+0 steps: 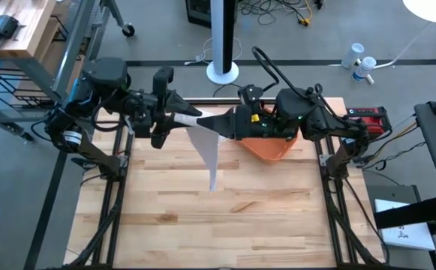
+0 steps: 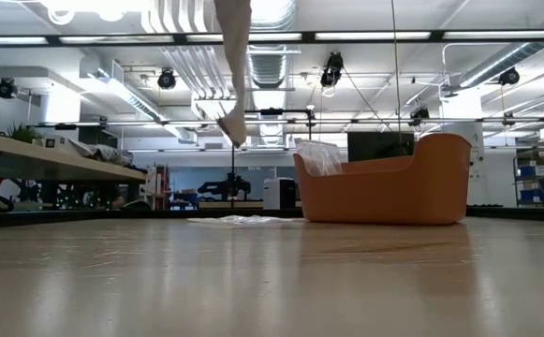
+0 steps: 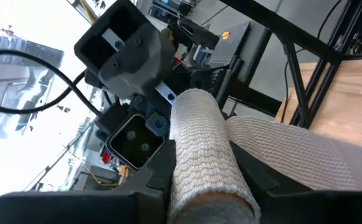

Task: Roll bandage
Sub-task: Roll the brown bandage

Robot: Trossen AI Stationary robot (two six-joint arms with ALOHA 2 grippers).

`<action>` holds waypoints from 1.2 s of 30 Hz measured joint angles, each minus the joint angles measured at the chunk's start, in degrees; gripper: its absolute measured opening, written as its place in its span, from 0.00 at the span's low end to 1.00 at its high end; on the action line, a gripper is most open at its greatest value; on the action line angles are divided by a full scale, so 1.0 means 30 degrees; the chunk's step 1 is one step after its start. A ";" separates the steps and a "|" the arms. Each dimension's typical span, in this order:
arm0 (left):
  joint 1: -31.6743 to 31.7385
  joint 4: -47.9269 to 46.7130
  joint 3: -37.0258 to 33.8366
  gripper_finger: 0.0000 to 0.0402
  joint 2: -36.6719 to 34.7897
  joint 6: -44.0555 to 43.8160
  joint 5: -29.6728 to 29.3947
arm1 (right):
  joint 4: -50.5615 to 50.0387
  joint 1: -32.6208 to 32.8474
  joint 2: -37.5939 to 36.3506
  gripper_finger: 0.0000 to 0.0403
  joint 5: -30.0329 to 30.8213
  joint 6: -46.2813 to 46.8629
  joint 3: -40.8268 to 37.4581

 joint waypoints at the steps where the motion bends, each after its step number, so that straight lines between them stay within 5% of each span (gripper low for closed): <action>1: 0.0000 0.0010 0.0000 0.23 0.0000 0.0150 0.0007 | -0.0022 0.0003 0.0000 0.73 0.0000 0.0112 -0.0005; 16: -0.0133 -0.0013 0.0007 0.23 -0.0124 0.0443 0.0291 | -0.0468 0.0003 0.0000 0.30 0.0257 0.0155 -0.0027; 36: -0.0181 -0.0194 -0.0022 0.72 -0.0559 -1.6714 -0.0008 | -0.2543 -0.0092 -0.0978 0.25 -0.1880 -1.0703 0.0024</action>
